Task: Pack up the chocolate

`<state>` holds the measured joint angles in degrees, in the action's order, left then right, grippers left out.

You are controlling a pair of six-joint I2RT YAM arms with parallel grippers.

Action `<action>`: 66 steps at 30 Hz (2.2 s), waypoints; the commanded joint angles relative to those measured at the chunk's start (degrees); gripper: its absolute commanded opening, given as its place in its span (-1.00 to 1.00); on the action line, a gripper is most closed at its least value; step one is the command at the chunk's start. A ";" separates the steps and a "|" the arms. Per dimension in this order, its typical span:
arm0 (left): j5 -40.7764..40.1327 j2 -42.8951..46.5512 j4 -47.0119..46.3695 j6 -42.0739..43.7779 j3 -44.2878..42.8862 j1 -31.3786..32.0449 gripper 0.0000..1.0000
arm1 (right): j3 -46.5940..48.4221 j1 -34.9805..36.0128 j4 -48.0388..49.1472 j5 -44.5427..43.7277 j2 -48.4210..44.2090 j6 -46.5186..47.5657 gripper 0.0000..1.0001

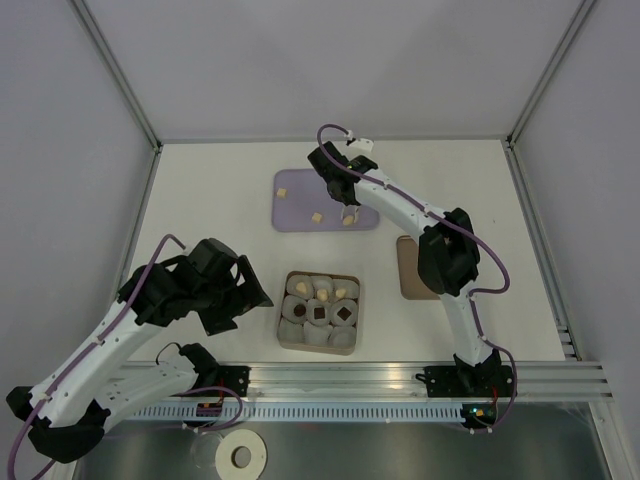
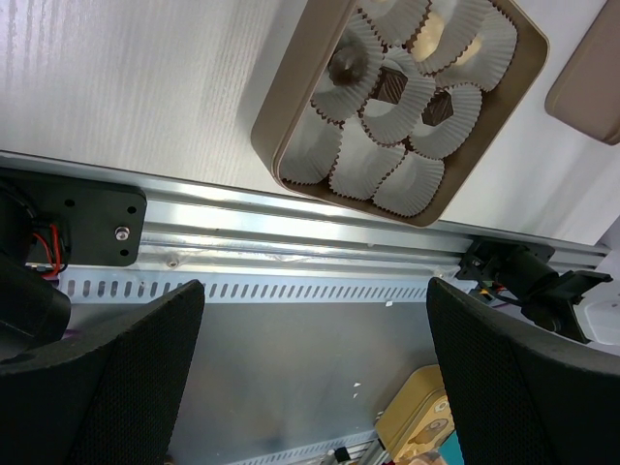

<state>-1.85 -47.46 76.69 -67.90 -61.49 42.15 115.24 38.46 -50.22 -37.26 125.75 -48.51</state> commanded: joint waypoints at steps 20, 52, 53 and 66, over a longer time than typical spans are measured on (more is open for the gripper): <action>1.41 1.85 9.27 -1.27 -0.29 0.12 0.99 | -1.33 1.18 6.71 -0.45 -11.38 10.18 -0.48; 0.71 2.72 8.74 -2.15 -2.67 0.12 0.99 | 9.72 8.48 3.74 31.90 5.26 26.89 -0.02; 0.70 2.90 8.83 -2.32 -2.58 0.12 0.99 | 10.09 8.30 3.20 31.89 6.33 26.80 -0.03; 1.58 1.06 2.69 -1.10 6.37 0.12 0.99 | 5.26 7.77 2.93 28.11 9.42 28.46 -0.31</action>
<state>-1.39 -44.45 76.75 -68.60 -57.80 42.15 120.55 46.37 -47.79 -9.08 134.87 -22.09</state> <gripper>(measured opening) 0.993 0.354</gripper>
